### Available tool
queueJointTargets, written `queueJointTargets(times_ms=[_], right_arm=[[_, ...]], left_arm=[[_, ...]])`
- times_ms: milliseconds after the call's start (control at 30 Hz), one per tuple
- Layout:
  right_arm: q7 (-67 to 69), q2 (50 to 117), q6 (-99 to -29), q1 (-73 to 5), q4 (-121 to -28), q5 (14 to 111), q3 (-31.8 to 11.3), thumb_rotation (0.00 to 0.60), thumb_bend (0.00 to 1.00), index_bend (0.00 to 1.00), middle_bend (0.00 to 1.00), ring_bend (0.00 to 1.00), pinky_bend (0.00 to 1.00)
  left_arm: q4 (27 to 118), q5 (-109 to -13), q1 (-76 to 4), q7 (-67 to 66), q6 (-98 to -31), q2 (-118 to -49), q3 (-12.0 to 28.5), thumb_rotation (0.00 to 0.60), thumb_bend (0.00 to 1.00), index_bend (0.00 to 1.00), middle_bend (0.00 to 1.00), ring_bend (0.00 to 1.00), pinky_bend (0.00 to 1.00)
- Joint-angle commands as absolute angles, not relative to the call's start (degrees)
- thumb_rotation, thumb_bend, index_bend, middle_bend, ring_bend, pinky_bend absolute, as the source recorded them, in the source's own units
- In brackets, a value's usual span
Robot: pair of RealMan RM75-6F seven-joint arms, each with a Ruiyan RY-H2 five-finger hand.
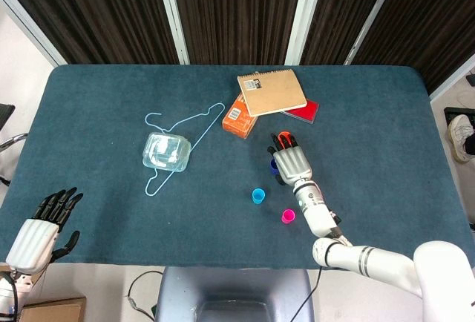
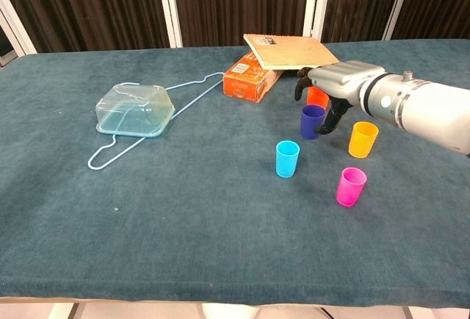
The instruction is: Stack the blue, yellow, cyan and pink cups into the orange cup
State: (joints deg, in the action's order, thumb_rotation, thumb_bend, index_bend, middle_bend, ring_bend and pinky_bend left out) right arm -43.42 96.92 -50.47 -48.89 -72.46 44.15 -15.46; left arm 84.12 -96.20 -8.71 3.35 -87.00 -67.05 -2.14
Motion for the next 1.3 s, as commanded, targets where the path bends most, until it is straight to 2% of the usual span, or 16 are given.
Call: queueJointTargets(times_ms=[33, 267, 433, 567, 667, 833, 1300], right_arm=[[-43.8, 97.4, -51.1, -49.4, -71.8, 43.4, -15.1, 0.6, 0.41, 0.42, 0.0, 0.0, 0.0], [-44.7, 98.3, -53.0, -50.3, -70.6, 41.9, -14.5, 0.6, 0.42, 0.55, 0.0, 0.0, 0.0], [-43.7, 97.8, -54.7, -50.3, -71.0, 42.0, -15.2, 0.6, 0.43, 0.58, 0.0, 0.0, 0.0], [-37.2, 97.7, -59.4, -49.7, -70.3, 47.8, -17.4, 0.6, 0.43, 0.58, 0.0, 0.0, 0.0], [-35.7, 98.0, -61.0, -49.9, -68.6, 48.6, -18.7, 0.6, 0.43, 0.58, 0.01, 0.0, 0.0], [-36.4, 98.5, -60.7, -50.8, -65.7, 47.2, -20.1, 0.6, 0.43, 0.58, 0.01, 0.0, 0.0], [-37.9, 103.8, -57.2, -53.0, -55.5, 45.0, -20.0, 0.6, 0.43, 0.54, 0.0, 0.0, 0.0]], left_arm=[[84.1, -96.2, -8.7, 3.5, -87.0, -67.0, -2.1, 0.6, 0.43, 0.0, 0.02, 0.04, 0.12], [84.0, -96.1, -8.7, 3.5, -87.0, -67.1, -2.1, 0.6, 0.43, 0.0, 0.02, 0.04, 0.12], [84.0, -96.1, -8.8, 3.6, -86.9, -67.1, -2.0, 0.6, 0.43, 0.0, 0.02, 0.04, 0.12], [84.0, -96.1, -8.7, 3.6, -87.0, -67.1, -2.0, 0.6, 0.43, 0.0, 0.02, 0.04, 0.12], [84.0, -96.1, -8.7, 3.4, -86.9, -67.2, -2.0, 0.6, 0.43, 0.0, 0.02, 0.04, 0.12], [84.0, -96.0, -8.9, 3.1, -86.3, -67.3, -2.0, 0.6, 0.43, 0.0, 0.02, 0.04, 0.12], [83.9, -95.5, -9.1, 3.3, -86.0, -67.3, -1.8, 0.6, 0.43, 0.0, 0.02, 0.04, 0.11]])
